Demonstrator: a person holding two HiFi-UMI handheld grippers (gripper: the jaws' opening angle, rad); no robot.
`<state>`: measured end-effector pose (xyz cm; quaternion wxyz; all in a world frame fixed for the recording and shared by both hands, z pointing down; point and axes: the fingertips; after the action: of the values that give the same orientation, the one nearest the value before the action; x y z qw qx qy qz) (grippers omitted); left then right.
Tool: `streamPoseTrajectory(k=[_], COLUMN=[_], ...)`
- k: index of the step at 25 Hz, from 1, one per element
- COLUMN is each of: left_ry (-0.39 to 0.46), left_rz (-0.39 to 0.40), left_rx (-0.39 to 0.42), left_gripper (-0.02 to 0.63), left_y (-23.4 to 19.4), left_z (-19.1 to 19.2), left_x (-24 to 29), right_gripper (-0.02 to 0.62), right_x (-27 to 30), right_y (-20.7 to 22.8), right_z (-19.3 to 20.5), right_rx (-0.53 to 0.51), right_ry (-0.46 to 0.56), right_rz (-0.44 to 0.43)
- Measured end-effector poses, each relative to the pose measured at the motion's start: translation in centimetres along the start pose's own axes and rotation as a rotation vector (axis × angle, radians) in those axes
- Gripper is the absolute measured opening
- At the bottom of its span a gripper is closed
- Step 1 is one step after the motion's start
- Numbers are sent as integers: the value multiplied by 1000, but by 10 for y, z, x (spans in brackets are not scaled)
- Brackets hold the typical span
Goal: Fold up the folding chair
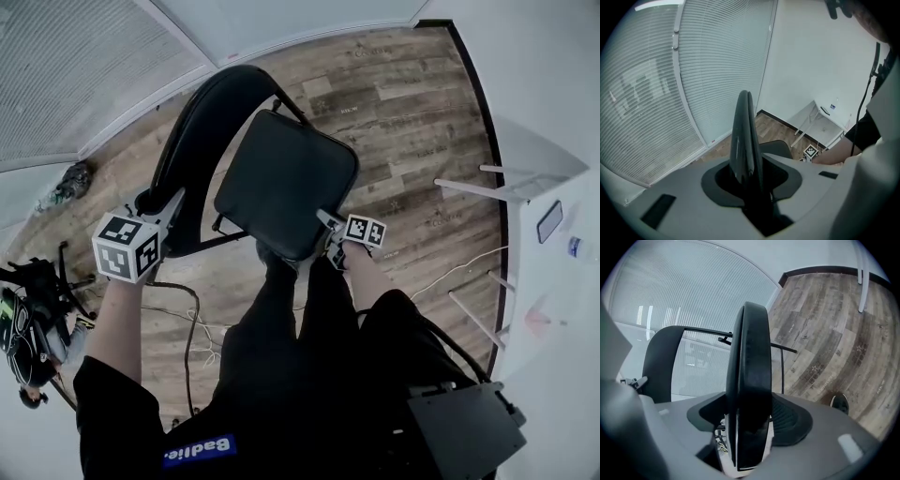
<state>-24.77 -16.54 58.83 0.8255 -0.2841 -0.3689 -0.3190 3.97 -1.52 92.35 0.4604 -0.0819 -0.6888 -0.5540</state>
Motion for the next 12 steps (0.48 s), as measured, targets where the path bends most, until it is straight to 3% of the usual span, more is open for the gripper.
streamPoseTrajectory(k=[12], left_ry=[-16], left_rz=[44], left_rx=[-8], left_gripper=[80], left_y=[39], left_z=[-15], left_x=[-19], right_gripper=[270], right_x=[-25], right_y=[-57], right_z=[-1], right_rx=[-20], right_ry=[8], right_rz=[15])
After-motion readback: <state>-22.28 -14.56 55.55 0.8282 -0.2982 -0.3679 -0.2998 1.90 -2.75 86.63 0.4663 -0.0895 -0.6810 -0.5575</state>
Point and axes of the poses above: the fingertips, and each gripper's own axes: x forward along the fingers, y to its right, z out of its underside, and after that the axes turned 8 degrees about z, right-handed
